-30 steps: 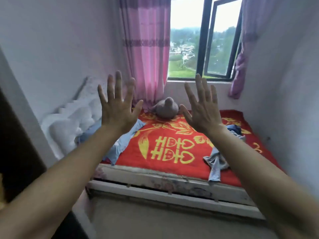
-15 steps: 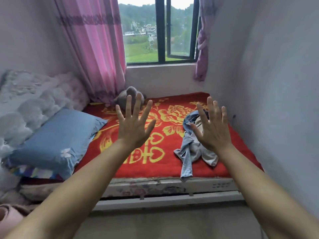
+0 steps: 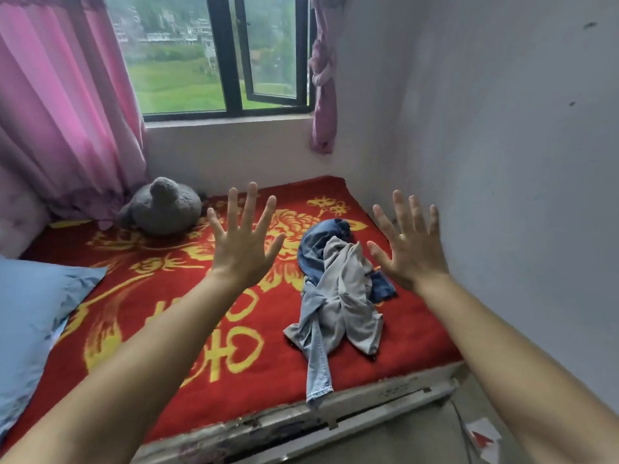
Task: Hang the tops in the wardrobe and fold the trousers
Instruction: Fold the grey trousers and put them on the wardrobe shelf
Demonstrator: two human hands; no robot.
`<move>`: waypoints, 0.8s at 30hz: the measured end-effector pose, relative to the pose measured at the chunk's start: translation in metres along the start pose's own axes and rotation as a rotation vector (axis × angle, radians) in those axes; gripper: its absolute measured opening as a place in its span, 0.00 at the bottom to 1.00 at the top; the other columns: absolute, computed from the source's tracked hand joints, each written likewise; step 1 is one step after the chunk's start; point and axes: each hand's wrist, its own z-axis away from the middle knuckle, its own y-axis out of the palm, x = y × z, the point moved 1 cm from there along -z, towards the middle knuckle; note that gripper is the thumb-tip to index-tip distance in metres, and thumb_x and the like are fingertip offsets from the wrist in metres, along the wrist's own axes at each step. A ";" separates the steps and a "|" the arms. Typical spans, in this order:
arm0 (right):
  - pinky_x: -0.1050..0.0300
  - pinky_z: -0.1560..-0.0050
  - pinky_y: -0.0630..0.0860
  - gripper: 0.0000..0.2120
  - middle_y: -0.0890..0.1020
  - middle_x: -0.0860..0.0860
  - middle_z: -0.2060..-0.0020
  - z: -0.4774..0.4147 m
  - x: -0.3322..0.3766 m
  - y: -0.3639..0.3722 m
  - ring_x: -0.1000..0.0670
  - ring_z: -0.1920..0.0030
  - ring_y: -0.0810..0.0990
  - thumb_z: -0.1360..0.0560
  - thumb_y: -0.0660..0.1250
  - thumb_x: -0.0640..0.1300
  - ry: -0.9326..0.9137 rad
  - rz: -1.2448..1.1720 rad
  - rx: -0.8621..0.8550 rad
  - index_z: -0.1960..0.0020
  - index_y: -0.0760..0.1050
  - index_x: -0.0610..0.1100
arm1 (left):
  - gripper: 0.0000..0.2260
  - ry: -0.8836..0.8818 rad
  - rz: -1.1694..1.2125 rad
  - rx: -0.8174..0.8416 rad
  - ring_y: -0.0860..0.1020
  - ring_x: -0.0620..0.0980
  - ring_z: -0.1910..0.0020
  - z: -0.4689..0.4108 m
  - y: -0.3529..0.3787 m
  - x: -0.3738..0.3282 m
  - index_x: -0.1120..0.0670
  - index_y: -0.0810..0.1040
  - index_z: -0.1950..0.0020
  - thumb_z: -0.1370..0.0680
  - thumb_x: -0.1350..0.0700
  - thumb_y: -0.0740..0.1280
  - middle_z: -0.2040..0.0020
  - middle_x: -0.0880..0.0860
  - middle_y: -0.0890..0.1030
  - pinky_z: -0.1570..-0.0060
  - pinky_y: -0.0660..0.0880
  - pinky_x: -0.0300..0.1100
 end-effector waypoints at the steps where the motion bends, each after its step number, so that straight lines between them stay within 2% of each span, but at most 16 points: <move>1: 0.31 0.26 0.45 0.35 0.49 0.42 0.19 0.000 -0.011 0.014 0.34 0.22 0.54 0.22 0.46 0.67 0.027 -0.001 0.019 0.20 0.56 0.51 | 0.33 0.012 0.008 0.025 0.36 0.61 0.22 -0.011 0.014 -0.011 0.46 0.43 0.20 0.21 0.34 0.46 0.21 0.53 0.33 0.31 0.47 0.73; 6: 0.31 0.26 0.45 0.37 0.50 0.42 0.20 -0.004 -0.068 0.097 0.35 0.22 0.53 0.23 0.47 0.69 0.115 -0.010 0.143 0.19 0.53 0.52 | 0.34 0.041 0.086 0.166 0.36 0.59 0.22 -0.056 0.095 -0.064 0.47 0.38 0.20 0.20 0.34 0.46 0.22 0.51 0.30 0.29 0.46 0.71; 12: 0.31 0.25 0.52 0.37 0.53 0.41 0.20 -0.033 -0.127 0.217 0.34 0.22 0.55 0.23 0.49 0.67 0.156 -0.064 0.326 0.19 0.52 0.52 | 0.33 0.077 0.049 0.372 0.36 0.59 0.22 -0.102 0.199 -0.114 0.46 0.35 0.21 0.20 0.36 0.47 0.22 0.52 0.30 0.28 0.46 0.68; 14: 0.31 0.26 0.55 0.37 0.54 0.40 0.20 -0.046 -0.145 0.257 0.34 0.23 0.57 0.24 0.48 0.67 0.134 -0.081 0.418 0.19 0.53 0.51 | 0.34 0.078 0.040 0.440 0.39 0.58 0.21 -0.118 0.227 -0.130 0.47 0.36 0.21 0.20 0.37 0.49 0.22 0.53 0.32 0.27 0.49 0.65; 18: 0.32 0.26 0.56 0.37 0.57 0.39 0.21 -0.061 -0.173 0.333 0.34 0.24 0.59 0.24 0.48 0.67 0.130 -0.127 0.551 0.19 0.55 0.51 | 0.35 0.097 0.099 0.553 0.53 0.60 0.22 -0.133 0.281 -0.170 0.49 0.46 0.19 0.21 0.40 0.59 0.20 0.57 0.45 0.29 0.60 0.59; 22: 0.34 0.25 0.53 0.36 0.54 0.39 0.20 -0.048 -0.178 0.420 0.35 0.22 0.55 0.21 0.52 0.66 0.112 -0.172 0.696 0.19 0.51 0.52 | 0.35 0.092 0.156 0.676 0.54 0.59 0.22 -0.116 0.352 -0.210 0.50 0.48 0.19 0.21 0.44 0.62 0.19 0.57 0.48 0.29 0.62 0.59; 24: 0.35 0.25 0.55 0.35 0.54 0.39 0.20 -0.022 -0.168 0.457 0.35 0.22 0.55 0.21 0.53 0.66 0.114 -0.223 0.768 0.19 0.51 0.52 | 0.37 0.077 0.190 0.749 0.59 0.61 0.24 -0.092 0.388 -0.222 0.51 0.51 0.20 0.23 0.46 0.66 0.20 0.59 0.52 0.32 0.66 0.60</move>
